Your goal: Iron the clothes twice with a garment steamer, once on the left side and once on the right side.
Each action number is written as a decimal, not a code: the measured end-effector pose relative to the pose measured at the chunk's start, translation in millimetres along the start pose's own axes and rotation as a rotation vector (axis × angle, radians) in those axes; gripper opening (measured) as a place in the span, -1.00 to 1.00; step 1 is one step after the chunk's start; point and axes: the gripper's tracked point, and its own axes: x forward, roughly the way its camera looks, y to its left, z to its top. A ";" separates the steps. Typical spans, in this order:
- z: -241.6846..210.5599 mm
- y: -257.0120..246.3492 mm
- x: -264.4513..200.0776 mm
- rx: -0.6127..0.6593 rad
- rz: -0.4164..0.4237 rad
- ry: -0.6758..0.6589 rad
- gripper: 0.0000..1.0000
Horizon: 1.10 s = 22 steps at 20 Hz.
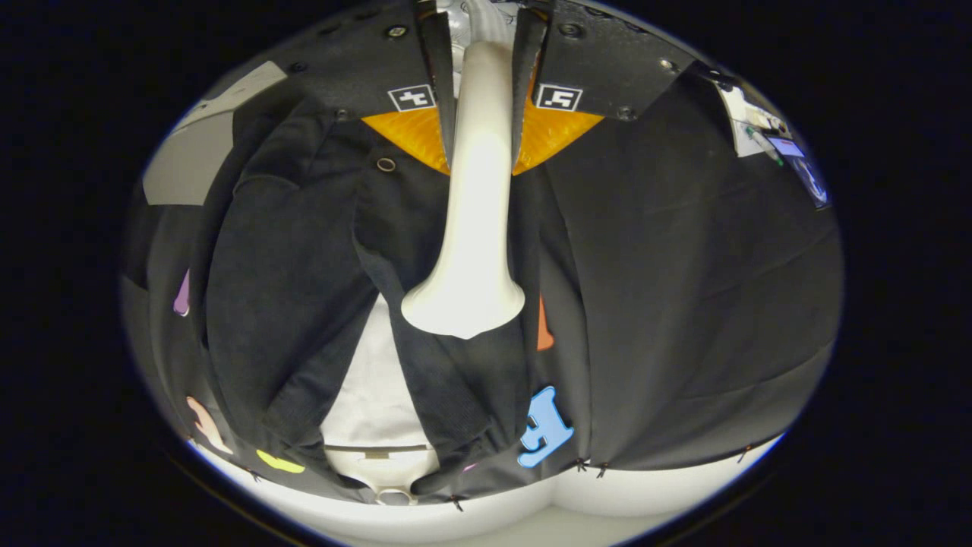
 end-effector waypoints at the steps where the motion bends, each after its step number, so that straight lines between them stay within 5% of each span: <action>1: -5.6 -0.2 1.0 0.007 0.005 0.014 -0.30; 22: -96.5 -15.9 25.6 0.064 -0.017 0.205 -0.31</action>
